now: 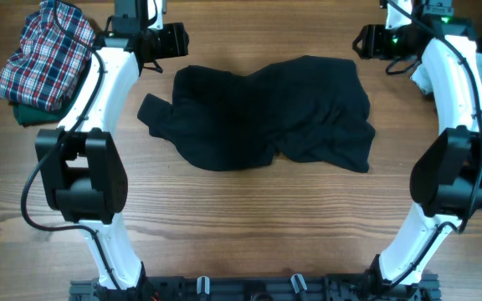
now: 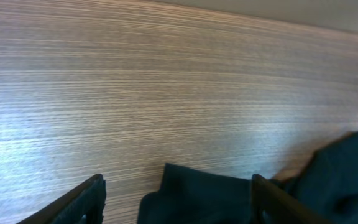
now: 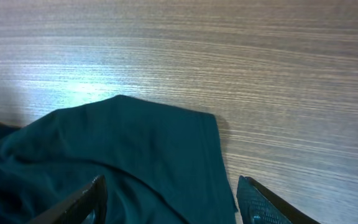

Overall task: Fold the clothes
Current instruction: 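Regrasp the shirt's top corners with both grippers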

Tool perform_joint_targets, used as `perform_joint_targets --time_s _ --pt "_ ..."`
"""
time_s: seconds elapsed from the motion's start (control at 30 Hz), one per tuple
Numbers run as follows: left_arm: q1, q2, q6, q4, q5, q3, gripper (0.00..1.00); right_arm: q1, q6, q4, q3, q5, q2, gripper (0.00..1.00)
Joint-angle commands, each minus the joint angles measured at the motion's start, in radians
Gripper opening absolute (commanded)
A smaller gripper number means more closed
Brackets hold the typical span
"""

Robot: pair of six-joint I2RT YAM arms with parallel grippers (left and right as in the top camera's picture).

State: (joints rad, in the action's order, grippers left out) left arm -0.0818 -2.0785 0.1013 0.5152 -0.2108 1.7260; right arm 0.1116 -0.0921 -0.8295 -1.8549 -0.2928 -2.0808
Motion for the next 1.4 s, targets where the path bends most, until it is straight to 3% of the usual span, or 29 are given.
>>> perform_joint_targets --time_s 0.0,0.6,1.07,1.2,1.37 --pt "0.007 -0.042 -0.046 0.002 -0.09 0.005 0.71 -0.017 -0.013 0.006 0.007 -0.03 -0.048 0.67" --pt "0.011 -0.146 -0.121 0.111 -0.13 0.005 0.7 -0.021 -0.014 0.055 0.011 -0.036 -0.147 0.67" --pt "0.011 -0.211 -0.12 0.076 -0.134 0.005 0.68 -0.021 -0.012 0.069 0.011 -0.071 -0.222 0.66" --pt "0.011 -0.214 -0.12 0.057 -0.134 0.005 0.65 -0.021 -0.01 0.111 0.011 -0.067 -0.222 0.56" --pt "0.011 -0.214 -0.12 0.058 -0.141 0.005 0.61 -0.021 -0.005 0.159 0.011 -0.067 -0.251 0.53"
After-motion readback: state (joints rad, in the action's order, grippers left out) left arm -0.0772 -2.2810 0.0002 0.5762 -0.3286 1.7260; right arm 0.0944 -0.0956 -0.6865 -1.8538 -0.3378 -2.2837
